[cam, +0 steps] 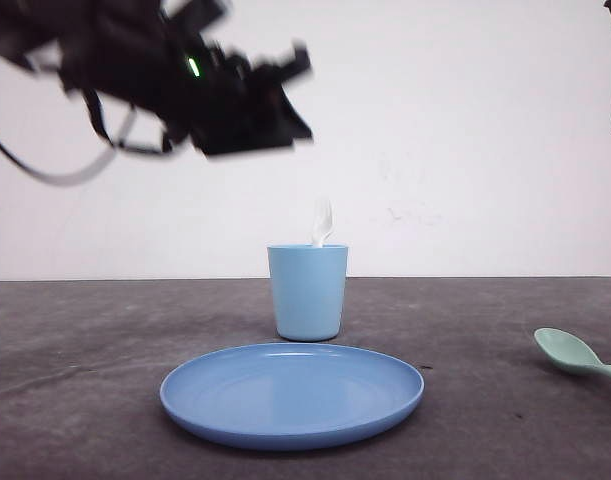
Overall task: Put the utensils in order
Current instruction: 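Raise the left gripper away from the cup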
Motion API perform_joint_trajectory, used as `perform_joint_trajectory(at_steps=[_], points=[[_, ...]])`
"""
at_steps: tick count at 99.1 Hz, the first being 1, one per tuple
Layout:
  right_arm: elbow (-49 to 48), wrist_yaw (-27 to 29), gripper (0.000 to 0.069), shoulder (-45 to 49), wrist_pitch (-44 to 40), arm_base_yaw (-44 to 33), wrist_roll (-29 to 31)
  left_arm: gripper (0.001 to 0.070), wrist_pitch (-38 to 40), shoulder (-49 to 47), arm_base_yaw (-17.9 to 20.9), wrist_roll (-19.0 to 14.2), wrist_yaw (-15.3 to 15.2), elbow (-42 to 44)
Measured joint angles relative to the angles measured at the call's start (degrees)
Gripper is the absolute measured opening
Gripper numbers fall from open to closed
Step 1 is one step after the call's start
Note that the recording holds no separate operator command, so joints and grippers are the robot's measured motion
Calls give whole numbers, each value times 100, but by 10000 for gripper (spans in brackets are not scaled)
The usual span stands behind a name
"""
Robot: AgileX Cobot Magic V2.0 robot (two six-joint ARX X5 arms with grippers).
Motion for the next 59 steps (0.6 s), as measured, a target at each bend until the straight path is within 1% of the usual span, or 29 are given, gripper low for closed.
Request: perform_joint_trajectory(at_steps=[4, 20, 25, 31, 40, 45, 55, 59], points=[[0, -79, 679, 0, -74, 0, -2, 118, -356, -284, 94, 0, -31, 0], [-4, -186, 679, 0, -168, 118, 13, 123, -1858, -1467, 555, 0, -369, 0], [-26, -186, 679, 0, -160, 199, 33, 151, -2275, -1843, 715, 0, -485, 0], [-76, -188, 679, 15, -166, 321, 85, 209, -2721, -2284, 931, 0, -601, 0], [-168, -190, 679, 94, -157, 511, 219, 276, -3375, -2914, 1290, 0, -693, 0], [-243, -195, 679, 164, -125, 614, 302, 293, -3766, -3239, 1491, 0, -776, 0], [-461, -192, 679, 328, 109, 811, 463, 300, -4594, -3834, 1860, 31, -898, 0], [-562, -186, 679, 417, 214, 876, 522, 328, -4975, -4065, 2013, 63, -970, 0]])
